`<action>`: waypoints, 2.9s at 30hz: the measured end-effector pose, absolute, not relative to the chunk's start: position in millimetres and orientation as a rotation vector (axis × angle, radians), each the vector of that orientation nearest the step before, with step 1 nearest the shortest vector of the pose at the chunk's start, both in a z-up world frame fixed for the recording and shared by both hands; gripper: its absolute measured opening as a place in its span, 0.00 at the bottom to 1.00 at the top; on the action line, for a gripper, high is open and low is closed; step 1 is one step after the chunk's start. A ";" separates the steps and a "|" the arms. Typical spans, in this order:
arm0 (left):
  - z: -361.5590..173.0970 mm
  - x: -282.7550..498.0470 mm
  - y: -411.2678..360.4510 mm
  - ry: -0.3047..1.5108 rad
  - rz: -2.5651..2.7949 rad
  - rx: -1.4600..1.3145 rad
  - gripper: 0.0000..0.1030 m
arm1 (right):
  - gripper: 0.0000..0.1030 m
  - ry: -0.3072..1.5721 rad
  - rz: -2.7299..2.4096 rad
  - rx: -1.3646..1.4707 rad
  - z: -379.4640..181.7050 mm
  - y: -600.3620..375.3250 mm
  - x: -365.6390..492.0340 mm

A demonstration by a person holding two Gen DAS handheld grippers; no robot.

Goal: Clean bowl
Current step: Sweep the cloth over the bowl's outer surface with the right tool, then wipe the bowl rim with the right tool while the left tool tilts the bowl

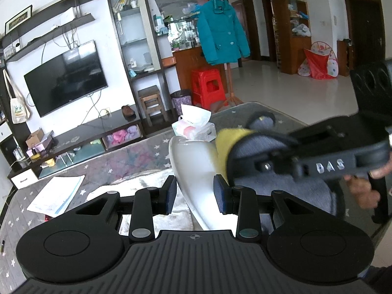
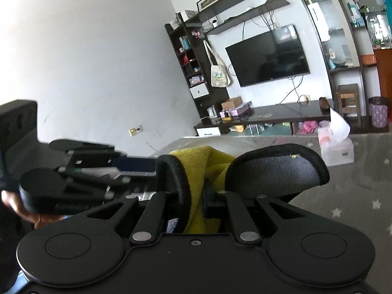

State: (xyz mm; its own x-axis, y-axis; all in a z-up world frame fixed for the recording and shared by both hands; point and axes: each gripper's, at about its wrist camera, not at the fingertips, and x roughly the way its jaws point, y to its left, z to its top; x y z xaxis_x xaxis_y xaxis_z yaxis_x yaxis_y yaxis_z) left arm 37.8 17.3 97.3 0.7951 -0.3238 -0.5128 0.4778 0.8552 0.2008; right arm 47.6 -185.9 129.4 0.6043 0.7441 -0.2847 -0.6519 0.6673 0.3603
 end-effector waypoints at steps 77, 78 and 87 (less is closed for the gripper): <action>105.3 36.1 2.3 0.467 -0.449 0.344 0.34 | 0.11 0.687 0.577 0.190 19.8 -220.1 67.3; 105.8 36.4 2.2 0.468 -0.449 0.342 0.34 | 0.11 0.688 0.578 0.188 19.1 -220.4 65.7; 106.2 37.8 8.0 0.465 -0.450 0.332 0.34 | 0.11 0.681 0.599 0.145 18.6 -218.5 45.8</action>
